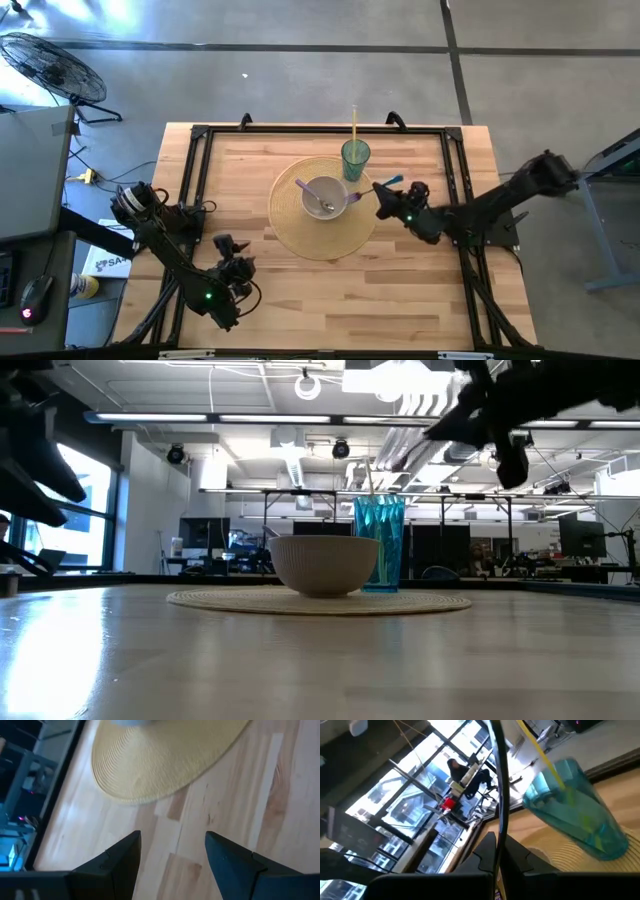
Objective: Pick & Place Utensil
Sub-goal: Put the blue fork into the white bowl to the right of the purple spoon
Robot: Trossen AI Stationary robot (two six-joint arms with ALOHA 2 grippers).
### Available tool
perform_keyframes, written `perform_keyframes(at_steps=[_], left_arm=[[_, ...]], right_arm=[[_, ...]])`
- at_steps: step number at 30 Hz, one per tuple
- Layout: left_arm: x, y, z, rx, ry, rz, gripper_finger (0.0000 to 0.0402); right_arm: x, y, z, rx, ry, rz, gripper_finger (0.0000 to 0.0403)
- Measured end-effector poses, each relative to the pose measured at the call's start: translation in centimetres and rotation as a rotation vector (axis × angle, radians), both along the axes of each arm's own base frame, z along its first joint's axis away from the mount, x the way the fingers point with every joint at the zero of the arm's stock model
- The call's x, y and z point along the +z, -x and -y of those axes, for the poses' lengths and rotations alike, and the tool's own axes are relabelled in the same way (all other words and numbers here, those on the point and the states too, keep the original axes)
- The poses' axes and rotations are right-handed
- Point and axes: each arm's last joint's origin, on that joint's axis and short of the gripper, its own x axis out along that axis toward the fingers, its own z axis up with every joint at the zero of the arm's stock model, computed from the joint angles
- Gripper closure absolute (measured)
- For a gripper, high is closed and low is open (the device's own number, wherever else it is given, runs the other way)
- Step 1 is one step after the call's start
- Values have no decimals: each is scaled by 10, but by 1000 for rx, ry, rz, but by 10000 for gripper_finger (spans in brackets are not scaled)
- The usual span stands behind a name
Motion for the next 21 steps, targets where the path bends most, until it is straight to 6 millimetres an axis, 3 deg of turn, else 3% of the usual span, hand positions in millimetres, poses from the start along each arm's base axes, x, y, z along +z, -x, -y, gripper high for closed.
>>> perform_keyframes(at_steps=[4,8,14,21], left_arm=[[1,-1,0,-18,-35,45,186],[2,-2,-1,-32,-62,82,186],[2,-1,0,-22,-43,57,186],[1,-1,0,-13,-25,33,186]], right_arm=[[-23,-11,0,-7,-50,7,402],[-39,-34,7,-27,-104,0,401],[-48,-63,25,15,-138,-26,400],[-52,-69,35,43,-115,-82,399]])
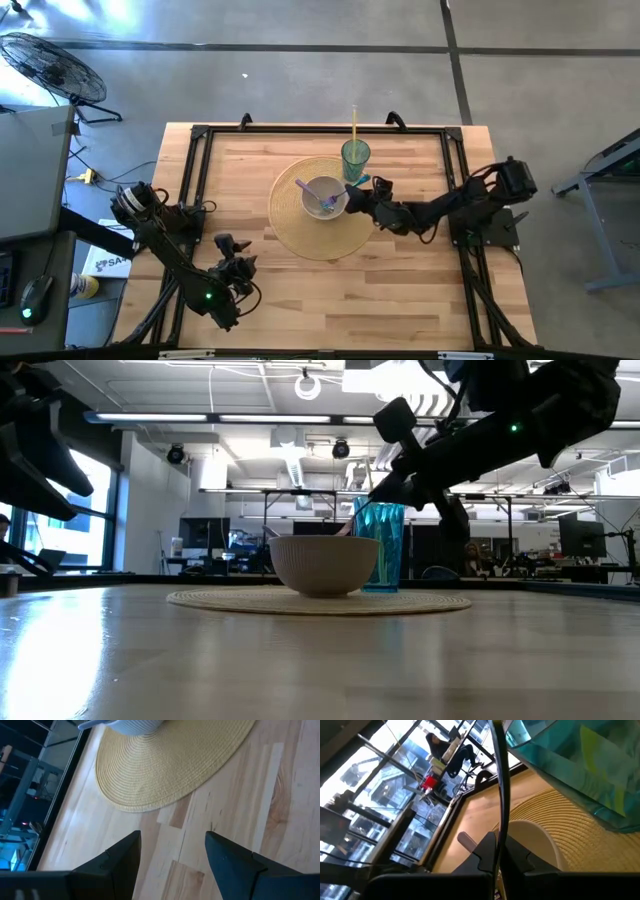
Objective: Pick & Place Utensil
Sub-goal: Put the blue fork into the white bowl to the right of the purple spoon
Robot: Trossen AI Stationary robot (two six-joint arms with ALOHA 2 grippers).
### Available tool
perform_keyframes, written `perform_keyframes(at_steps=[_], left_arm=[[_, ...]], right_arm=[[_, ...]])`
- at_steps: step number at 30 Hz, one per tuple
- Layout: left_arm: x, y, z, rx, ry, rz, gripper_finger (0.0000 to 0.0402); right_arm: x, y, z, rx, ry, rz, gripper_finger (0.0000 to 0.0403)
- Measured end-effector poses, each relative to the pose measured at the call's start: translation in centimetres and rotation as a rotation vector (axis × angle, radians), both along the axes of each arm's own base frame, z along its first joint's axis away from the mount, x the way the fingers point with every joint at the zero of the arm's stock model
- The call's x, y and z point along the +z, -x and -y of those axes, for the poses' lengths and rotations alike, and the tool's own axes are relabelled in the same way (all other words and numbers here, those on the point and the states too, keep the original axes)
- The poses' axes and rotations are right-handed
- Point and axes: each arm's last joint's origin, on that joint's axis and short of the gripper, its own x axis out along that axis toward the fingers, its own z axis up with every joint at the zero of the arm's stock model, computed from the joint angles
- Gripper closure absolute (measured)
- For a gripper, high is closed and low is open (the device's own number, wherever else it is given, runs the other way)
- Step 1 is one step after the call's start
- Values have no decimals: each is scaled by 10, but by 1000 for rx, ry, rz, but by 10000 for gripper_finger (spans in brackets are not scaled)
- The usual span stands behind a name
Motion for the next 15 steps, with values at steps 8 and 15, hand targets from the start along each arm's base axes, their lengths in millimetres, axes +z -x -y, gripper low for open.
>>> perform_keyframes(at_steps=[8,15], left_arm=[[1,-1,0,-10,-20,27,186],[1,-1,0,-17,-32,47,186]], right_arm=[[-4,0,3,35,0,-52,399],[-8,1,3,26,-41,-58,399]])
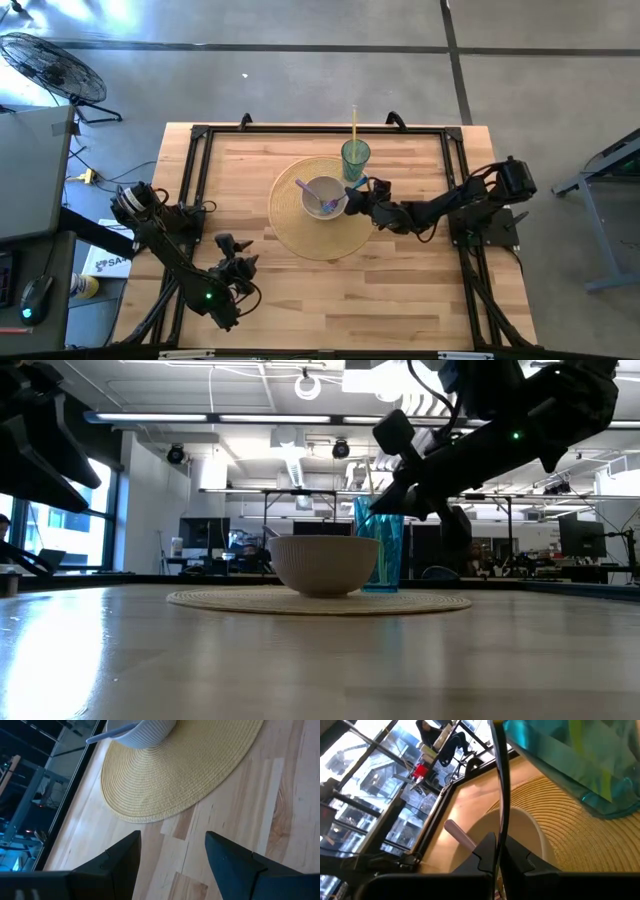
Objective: Pick & Place Utensil
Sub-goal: Put the blue fork into the white bowl to the right of the purple spoon
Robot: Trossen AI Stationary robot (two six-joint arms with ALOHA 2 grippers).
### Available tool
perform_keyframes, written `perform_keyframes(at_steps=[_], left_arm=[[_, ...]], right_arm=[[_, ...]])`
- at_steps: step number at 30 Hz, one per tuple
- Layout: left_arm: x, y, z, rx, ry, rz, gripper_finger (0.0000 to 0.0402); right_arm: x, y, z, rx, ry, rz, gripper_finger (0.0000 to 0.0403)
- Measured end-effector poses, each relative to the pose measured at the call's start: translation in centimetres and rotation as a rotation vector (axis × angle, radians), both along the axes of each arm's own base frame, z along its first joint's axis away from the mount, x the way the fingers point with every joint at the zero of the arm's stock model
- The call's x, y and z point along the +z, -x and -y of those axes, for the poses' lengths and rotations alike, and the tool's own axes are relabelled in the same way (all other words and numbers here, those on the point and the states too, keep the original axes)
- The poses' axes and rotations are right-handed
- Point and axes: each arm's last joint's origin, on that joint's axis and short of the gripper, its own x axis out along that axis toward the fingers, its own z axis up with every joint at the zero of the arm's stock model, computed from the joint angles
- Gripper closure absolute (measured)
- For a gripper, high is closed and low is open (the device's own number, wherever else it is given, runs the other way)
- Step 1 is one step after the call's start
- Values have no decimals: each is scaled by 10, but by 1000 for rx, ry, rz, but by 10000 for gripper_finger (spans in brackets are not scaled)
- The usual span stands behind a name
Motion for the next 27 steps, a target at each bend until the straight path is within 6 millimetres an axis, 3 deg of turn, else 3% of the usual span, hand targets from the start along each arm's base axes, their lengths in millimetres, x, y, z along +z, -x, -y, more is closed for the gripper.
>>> perform_keyframes(at_steps=[27], left_arm=[[0,0,0,0,-1,-2,186]], right_arm=[[-8,3,8,-33,-72,-31,388]])
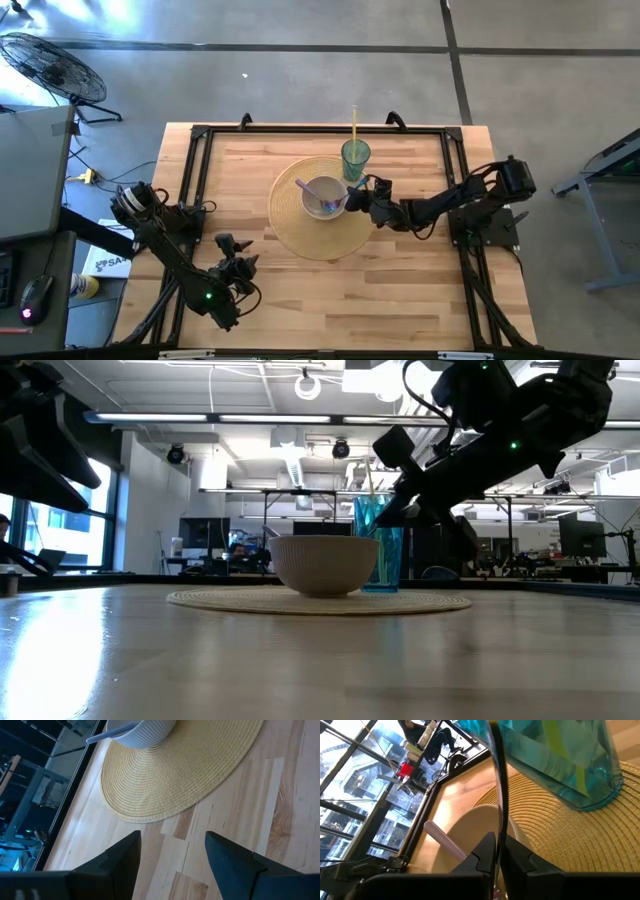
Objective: Pick & Place Utensil
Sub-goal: Put the blue fork into the white bowl to the right of the purple spoon
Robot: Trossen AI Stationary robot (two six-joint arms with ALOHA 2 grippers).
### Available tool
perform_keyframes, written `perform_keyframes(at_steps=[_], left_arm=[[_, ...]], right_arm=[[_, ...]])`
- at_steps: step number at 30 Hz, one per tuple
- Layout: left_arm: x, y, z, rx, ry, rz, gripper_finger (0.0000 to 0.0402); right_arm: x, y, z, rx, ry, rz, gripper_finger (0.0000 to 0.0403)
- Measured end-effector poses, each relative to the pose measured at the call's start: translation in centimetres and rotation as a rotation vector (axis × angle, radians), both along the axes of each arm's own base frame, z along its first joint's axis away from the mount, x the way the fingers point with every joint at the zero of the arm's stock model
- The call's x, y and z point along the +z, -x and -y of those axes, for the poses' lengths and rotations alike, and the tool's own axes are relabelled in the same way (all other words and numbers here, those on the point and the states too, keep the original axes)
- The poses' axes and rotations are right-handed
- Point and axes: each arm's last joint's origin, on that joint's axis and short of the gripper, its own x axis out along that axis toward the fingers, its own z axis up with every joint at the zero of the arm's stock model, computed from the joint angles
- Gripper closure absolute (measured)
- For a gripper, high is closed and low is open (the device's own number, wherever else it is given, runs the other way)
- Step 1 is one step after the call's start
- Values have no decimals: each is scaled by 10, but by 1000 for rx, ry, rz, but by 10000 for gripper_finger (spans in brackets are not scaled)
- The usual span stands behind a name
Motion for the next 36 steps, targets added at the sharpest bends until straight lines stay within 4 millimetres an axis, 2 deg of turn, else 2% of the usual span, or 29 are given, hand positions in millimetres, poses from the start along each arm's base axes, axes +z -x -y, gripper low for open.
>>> perform_keyframes(at_steps=[26,36], left_arm=[[0,0,0,0,-1,0,186],[0,0,0,0,-1,-1,186]], right_arm=[[-4,2,1,-3,1,-50,345],[-5,2,8,13,-23,-59,343]])
